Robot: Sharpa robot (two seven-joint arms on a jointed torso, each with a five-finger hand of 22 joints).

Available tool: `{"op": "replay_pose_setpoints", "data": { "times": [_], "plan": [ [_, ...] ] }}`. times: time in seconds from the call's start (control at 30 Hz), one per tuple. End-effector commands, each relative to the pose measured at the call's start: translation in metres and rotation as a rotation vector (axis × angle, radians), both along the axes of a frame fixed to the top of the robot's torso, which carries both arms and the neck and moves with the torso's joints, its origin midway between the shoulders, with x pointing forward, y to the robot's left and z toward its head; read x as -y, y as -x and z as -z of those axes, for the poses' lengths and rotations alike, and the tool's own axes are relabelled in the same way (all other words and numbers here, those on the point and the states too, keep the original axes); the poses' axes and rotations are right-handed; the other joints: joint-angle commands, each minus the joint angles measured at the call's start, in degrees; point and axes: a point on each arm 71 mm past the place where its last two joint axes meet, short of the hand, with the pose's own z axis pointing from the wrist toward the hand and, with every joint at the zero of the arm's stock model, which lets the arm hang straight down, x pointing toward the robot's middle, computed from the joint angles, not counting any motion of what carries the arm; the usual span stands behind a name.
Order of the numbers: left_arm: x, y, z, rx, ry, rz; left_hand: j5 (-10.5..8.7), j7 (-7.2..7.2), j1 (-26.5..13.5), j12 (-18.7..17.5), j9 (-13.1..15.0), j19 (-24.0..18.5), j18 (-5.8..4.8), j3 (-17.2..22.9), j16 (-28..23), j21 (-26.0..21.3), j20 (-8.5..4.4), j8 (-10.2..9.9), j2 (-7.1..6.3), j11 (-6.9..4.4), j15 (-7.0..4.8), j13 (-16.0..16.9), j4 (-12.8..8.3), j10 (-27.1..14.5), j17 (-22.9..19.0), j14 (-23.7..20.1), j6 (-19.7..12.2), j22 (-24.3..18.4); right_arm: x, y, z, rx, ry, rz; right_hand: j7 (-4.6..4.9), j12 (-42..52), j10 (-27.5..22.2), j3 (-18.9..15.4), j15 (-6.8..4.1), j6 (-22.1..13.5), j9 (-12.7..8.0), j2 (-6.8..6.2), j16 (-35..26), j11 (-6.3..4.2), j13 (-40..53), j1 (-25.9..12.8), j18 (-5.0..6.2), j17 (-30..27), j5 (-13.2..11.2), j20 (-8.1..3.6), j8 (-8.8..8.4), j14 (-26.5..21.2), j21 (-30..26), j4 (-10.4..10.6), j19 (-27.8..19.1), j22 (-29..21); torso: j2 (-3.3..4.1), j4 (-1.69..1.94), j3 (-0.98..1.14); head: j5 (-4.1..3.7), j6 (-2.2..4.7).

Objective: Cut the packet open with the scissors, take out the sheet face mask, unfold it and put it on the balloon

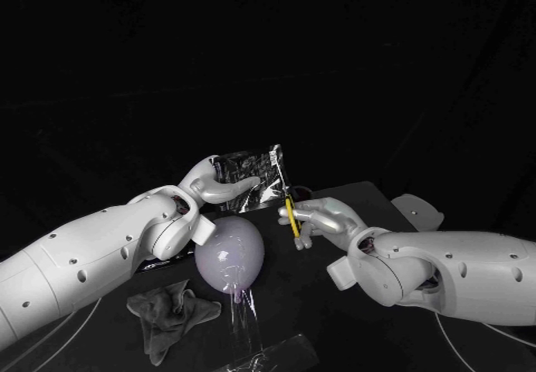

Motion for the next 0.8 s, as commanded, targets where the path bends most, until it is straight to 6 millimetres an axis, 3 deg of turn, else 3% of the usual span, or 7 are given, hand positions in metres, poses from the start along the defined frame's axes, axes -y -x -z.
{"op": "replay_pose_setpoints", "data": {
  "times": [0.03,0.23,0.47,0.5,0.57,0.8],
  "plan": [
    [0.0012,0.0012,-0.0025,0.041,0.004,0.010,0.19,0.02,0.0,-0.2,2.6,0.2,0.67,0.0,-0.2,0.2,-0.04,0.4,0.64,0.06,-0.27,0.0,-0.5,0.3,0.1,0.0,0.3,0.0,-0.0002,-0.0005,-0.0024,0.002,-0.018,-0.010,3.14,0.3,-0.2,-1.5,-0.11,-0.1,0.1,0.03,0.3,-0.04,0.0,-0.7,0.43,-0.1,-0.3,0.22,-0.09,-0.3,-0.1,0.3,-0.4,-0.1,0.00,0.04,-0.01,0.04,0.03],
    [0.0003,0.0011,-0.0039,0.082,-0.005,0.006,0.19,0.02,0.0,-0.2,2.6,0.2,0.67,0.0,-0.2,0.2,-0.04,0.4,0.65,0.06,-0.27,0.0,-0.6,0.3,0.1,0.0,0.3,0.0,0.0001,-0.0004,-0.0041,-0.011,-0.026,-0.020,3.27,0.3,-0.2,-1.6,-0.04,-0.5,-0.1,0.14,0.4,0.07,0.0,-1.3,0.41,-0.2,-0.3,0.26,0.00,-0.5,0.0,0.6,-0.5,-0.2,0.01,0.03,-0.03,-0.03,0.06],
    [0.0002,0.0012,-0.0047,0.099,-0.007,0.005,0.19,0.01,0.0,-0.2,2.6,0.2,0.67,0.1,-0.2,0.2,-0.04,0.4,0.65,0.06,-0.27,0.0,-0.6,0.2,0.1,0.0,0.3,0.0,-0.0024,0.0020,-0.0068,-0.025,-0.037,-0.051,3.44,0.1,-1.7,-1.6,0.24,-4.6,-1.5,-0.32,0.3,0.35,-0.1,-2.6,0.36,-0.6,-0.3,0.48,-0.45,-1.5,-0.3,1.1,-1.0,-0.5,0.00,0.04,-0.03,0.00,0.14],
    [0.0002,0.0012,-0.0047,0.100,-0.007,0.005,0.19,0.01,0.0,-0.2,2.6,0.2,0.67,0.1,-0.2,0.2,-0.04,0.4,0.65,0.06,-0.27,0.0,-0.6,0.2,0.1,0.0,0.3,0.0,-0.0027,0.0025,-0.0070,-0.026,-0.038,-0.055,3.79,0.1,-2.5,-1.5,0.46,-7.3,-2.5,-0.63,0.1,0.58,-0.1,-3.1,0.32,-0.8,-0.3,0.60,-0.58,-2.0,-0.4,1.4,-1.3,-0.6,0.00,0.04,-0.03,0.00,0.14],
    [0.0001,0.0011,-0.0047,0.099,-0.006,0.004,0.19,0.01,0.0,-0.2,2.6,0.2,0.67,0.1,-0.3,0.2,-0.04,0.4,0.65,0.06,-0.27,0.0,-0.6,0.2,0.1,0.0,0.3,0.0,-0.0032,0.0034,-0.0074,-0.030,-0.039,-0.063,3.87,0.1,-3.5,-1.4,0.66,-9.1,-3.1,-0.96,0.0,0.80,-0.1,-3.5,0.32,-1.1,-0.3,0.82,-0.58,-2.6,-0.7,1.6,-1.8,-0.9,0.00,0.02,-0.03,0.05,0.19],
    [0.0001,0.0010,-0.0048,0.095,0.000,0.002,0.19,0.01,0.0,-0.2,2.6,0.2,0.67,0.1,-0.3,0.2,-0.04,0.4,0.65,0.06,-0.27,0.0,-0.6,0.2,0.1,0.0,0.3,0.0,-0.0034,0.0041,-0.0077,-0.036,-0.041,-0.071,3.95,0.1,-4.1,-1.3,0.77,-10.4,-3.5,-1.19,0.0,0.88,0.0,-3.7,0.35,-1.3,-0.3,0.96,-0.61,-3.0,-0.8,1.8,-2.0,-1.1,0.02,0.06,-0.02,-0.03,0.29]
  ]
}}
